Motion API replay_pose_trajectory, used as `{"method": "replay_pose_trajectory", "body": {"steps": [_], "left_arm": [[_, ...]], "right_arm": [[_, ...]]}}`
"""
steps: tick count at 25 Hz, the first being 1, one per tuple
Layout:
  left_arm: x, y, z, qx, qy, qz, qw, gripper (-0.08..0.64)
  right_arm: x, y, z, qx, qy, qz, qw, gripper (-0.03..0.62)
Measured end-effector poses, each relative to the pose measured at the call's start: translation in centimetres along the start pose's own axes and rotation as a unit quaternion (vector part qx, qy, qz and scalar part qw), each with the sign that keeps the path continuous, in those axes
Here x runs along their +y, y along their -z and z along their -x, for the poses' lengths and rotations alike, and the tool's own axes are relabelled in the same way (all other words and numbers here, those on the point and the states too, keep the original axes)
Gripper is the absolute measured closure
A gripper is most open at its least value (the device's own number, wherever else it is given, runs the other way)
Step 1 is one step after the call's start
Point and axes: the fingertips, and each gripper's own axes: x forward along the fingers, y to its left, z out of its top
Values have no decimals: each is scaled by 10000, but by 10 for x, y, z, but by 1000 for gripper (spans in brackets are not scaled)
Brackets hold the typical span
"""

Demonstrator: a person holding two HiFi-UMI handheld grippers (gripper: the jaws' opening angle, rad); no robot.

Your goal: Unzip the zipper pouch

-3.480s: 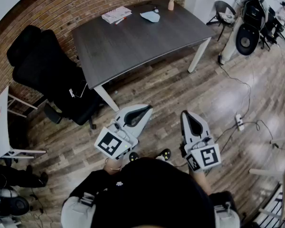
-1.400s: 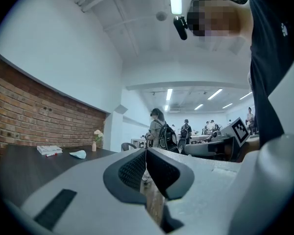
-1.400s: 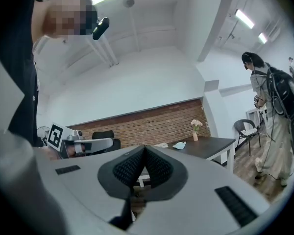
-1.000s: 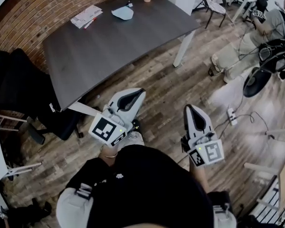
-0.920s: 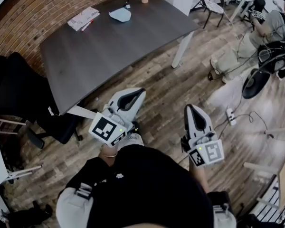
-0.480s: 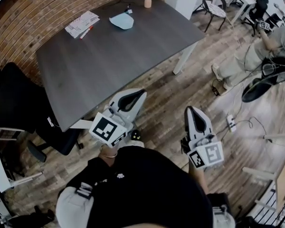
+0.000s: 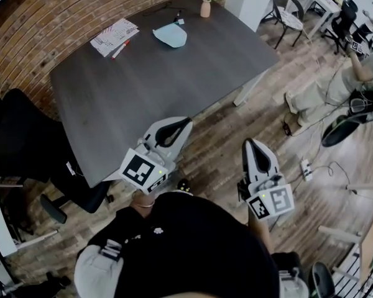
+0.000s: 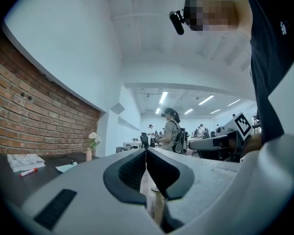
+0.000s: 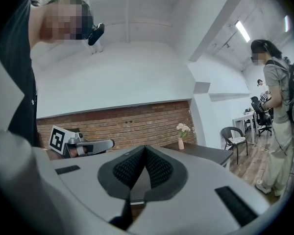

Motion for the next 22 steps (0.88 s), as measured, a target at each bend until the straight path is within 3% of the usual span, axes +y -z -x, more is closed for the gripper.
{"method": "replay_pose_trajectory", "body": {"steps": [15, 22], "left_arm": [[59, 6, 4, -153, -302, 23, 9994, 554], [92, 10, -10, -35, -894, -37, 9960, 554]], "right_arm": [[2, 14, -65, 160, -322, -94, 9993, 592], [-30, 13, -121, 132, -789, -214, 9966, 592]]}}
